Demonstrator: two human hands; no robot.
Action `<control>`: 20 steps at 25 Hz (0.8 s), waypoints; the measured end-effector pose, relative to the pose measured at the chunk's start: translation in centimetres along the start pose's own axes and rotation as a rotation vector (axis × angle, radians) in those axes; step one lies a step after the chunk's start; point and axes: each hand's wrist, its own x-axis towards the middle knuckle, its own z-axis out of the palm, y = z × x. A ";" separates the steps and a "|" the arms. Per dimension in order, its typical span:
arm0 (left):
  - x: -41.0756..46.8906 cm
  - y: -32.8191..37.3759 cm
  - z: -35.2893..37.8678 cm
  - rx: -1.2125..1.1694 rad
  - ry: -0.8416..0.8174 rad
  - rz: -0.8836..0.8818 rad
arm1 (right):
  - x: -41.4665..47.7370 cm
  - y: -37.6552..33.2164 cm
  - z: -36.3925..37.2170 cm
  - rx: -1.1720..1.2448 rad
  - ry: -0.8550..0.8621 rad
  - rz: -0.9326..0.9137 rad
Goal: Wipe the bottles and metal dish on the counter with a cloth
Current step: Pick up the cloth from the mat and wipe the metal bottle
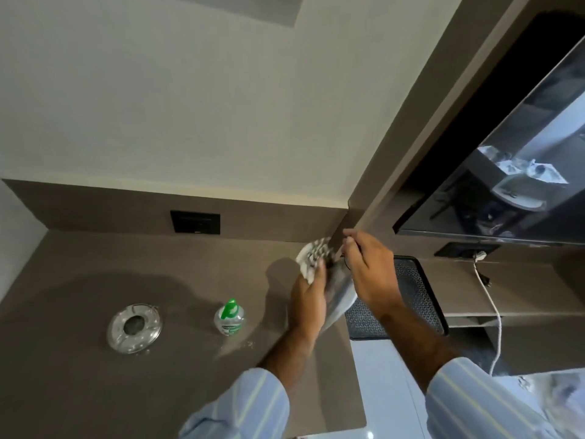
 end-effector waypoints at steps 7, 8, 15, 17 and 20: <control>-3.1 -3.2 -1.7 0.016 0.174 0.142 | -0.2 -0.2 0.0 0.015 0.015 0.042; -1.5 -1.8 -1.9 -0.002 0.129 0.038 | -0.3 -0.3 0.4 0.014 0.018 0.024; -5.9 -3.3 -0.3 0.072 0.092 0.271 | -0.5 -0.8 0.7 0.011 0.041 0.046; -6.6 -4.6 -1.5 0.022 0.151 0.121 | -0.6 -1.1 0.9 0.012 0.033 0.066; -5.2 -1.9 -0.2 0.010 0.228 0.193 | -0.8 -1.7 1.4 0.002 0.033 0.056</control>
